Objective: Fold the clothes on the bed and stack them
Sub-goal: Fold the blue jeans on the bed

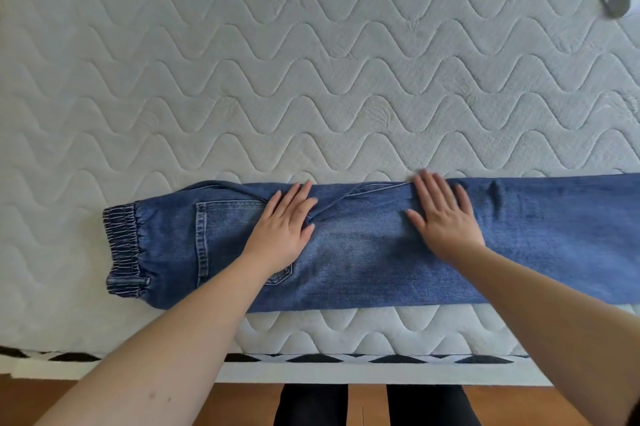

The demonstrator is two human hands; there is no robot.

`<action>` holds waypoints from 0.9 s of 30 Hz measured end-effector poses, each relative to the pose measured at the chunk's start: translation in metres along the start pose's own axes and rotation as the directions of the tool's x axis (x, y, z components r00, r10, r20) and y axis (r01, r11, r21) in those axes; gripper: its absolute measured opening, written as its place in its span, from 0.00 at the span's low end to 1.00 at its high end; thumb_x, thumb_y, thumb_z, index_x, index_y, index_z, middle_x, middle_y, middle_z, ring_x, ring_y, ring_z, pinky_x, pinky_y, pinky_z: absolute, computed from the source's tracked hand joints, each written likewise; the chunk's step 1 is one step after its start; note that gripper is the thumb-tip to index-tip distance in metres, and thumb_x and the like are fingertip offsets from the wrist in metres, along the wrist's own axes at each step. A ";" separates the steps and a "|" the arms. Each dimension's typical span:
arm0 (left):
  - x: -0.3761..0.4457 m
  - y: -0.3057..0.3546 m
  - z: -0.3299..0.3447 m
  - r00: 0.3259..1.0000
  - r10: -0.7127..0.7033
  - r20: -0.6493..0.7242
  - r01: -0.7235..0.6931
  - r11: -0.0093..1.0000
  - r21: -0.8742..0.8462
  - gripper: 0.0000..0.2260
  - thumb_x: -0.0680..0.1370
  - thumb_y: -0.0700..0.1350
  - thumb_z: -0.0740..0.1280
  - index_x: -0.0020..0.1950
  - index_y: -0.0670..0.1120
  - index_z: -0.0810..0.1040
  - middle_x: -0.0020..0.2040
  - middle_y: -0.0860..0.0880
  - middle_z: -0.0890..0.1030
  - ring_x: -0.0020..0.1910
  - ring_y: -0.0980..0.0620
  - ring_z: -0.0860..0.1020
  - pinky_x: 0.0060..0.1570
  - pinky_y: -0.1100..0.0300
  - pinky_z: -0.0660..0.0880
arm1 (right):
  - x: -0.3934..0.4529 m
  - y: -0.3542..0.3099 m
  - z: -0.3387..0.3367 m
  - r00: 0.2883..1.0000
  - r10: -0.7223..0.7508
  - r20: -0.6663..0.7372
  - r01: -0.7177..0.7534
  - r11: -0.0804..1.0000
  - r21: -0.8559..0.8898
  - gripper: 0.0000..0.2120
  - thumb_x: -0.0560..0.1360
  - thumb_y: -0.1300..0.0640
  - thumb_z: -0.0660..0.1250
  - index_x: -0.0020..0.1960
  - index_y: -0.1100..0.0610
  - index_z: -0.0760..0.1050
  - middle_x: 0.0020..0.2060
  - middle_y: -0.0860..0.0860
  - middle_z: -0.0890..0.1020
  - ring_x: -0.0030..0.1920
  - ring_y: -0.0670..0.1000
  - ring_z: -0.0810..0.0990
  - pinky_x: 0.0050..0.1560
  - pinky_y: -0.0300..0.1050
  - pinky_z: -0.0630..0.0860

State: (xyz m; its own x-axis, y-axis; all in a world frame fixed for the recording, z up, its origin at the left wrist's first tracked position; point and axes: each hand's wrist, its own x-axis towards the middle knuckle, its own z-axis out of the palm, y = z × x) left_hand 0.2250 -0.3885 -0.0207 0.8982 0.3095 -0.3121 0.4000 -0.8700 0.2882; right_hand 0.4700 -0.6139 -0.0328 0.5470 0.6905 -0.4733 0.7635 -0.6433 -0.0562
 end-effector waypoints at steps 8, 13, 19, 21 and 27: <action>-0.003 0.003 0.012 0.996 -0.082 0.030 0.072 0.966 0.247 0.31 0.83 0.61 0.47 0.80 0.48 0.42 0.81 0.48 0.43 0.80 0.48 0.48 0.76 0.41 0.47 | -0.005 0.002 -0.003 0.964 0.263 -0.047 -0.258 0.961 0.095 0.36 0.78 0.35 0.34 0.80 0.52 0.41 0.80 0.47 0.43 0.79 0.46 0.40 0.75 0.46 0.31; -0.011 0.005 0.016 0.994 -0.110 -0.026 0.113 0.964 0.241 0.28 0.83 0.59 0.46 0.81 0.51 0.45 0.81 0.42 0.44 0.80 0.43 0.49 0.76 0.40 0.49 | -0.004 -0.083 -0.017 0.992 0.029 -0.120 -0.005 0.979 0.203 0.29 0.82 0.45 0.42 0.80 0.51 0.39 0.79 0.47 0.43 0.78 0.46 0.38 0.76 0.48 0.35; -0.033 0.008 0.023 0.991 -0.126 -0.043 0.132 0.963 0.233 0.28 0.83 0.57 0.48 0.81 0.49 0.50 0.81 0.43 0.48 0.80 0.45 0.52 0.76 0.42 0.54 | -0.008 -0.163 -0.007 0.964 -0.251 -0.088 0.265 0.927 0.267 0.28 0.81 0.49 0.48 0.80 0.53 0.51 0.79 0.49 0.52 0.79 0.49 0.49 0.78 0.51 0.45; -0.036 0.009 0.020 0.992 -0.121 -0.035 0.126 0.961 0.244 0.28 0.82 0.57 0.49 0.81 0.49 0.50 0.81 0.43 0.49 0.80 0.45 0.53 0.76 0.42 0.54 | -0.007 -0.154 0.000 0.970 -0.233 -0.067 0.243 0.940 0.238 0.28 0.82 0.49 0.50 0.80 0.52 0.51 0.79 0.48 0.52 0.79 0.48 0.48 0.78 0.51 0.46; -0.031 0.014 0.010 0.994 -0.111 -0.005 0.109 0.961 0.256 0.28 0.82 0.55 0.49 0.81 0.48 0.51 0.81 0.44 0.49 0.80 0.46 0.52 0.76 0.42 0.51 | -0.006 -0.052 0.007 0.998 -0.016 -0.052 0.023 0.991 0.131 0.29 0.82 0.42 0.45 0.80 0.47 0.43 0.80 0.45 0.47 0.79 0.46 0.44 0.77 0.50 0.38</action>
State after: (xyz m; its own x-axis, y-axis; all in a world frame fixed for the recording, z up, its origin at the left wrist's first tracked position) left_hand 0.2008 -0.4136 -0.0160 0.8490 0.4066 -0.3375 0.4356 -0.9001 0.0114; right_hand 0.4251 -0.5870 -0.0336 0.5516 0.7173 -0.4256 0.7243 -0.6650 -0.1819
